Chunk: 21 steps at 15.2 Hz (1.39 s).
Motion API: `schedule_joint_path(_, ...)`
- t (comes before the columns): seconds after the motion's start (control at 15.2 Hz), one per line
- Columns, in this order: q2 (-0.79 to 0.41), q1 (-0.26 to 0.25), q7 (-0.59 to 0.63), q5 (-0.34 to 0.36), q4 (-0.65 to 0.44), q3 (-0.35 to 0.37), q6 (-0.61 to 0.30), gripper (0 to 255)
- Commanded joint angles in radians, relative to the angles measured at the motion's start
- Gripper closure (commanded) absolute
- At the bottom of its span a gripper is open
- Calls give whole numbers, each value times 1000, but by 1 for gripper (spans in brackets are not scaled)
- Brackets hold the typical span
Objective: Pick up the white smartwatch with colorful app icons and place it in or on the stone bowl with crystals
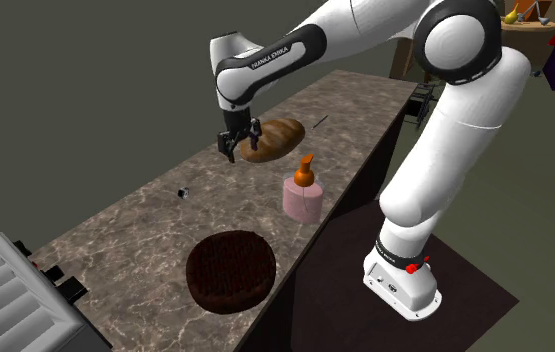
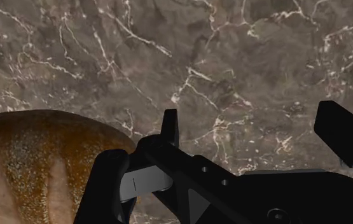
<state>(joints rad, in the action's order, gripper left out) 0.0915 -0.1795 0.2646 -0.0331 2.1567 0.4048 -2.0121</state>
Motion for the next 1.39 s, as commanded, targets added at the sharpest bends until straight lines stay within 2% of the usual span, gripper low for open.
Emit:
schedule_joint_path(0.0,-78,-14,36,30,-60,24,-20,0)
schedule_joint_path(0.46,-329,-90,140,153,-259,62,-68,0)
schedule_joint_path(0.92,-584,-212,210,274,-521,55,-58,0)
schedule_joint_path(0.99,-603,-222,213,281,-544,53,-54,0)
schedule_joint_path(1.32,-633,-227,223,297,-519,43,-106,0)
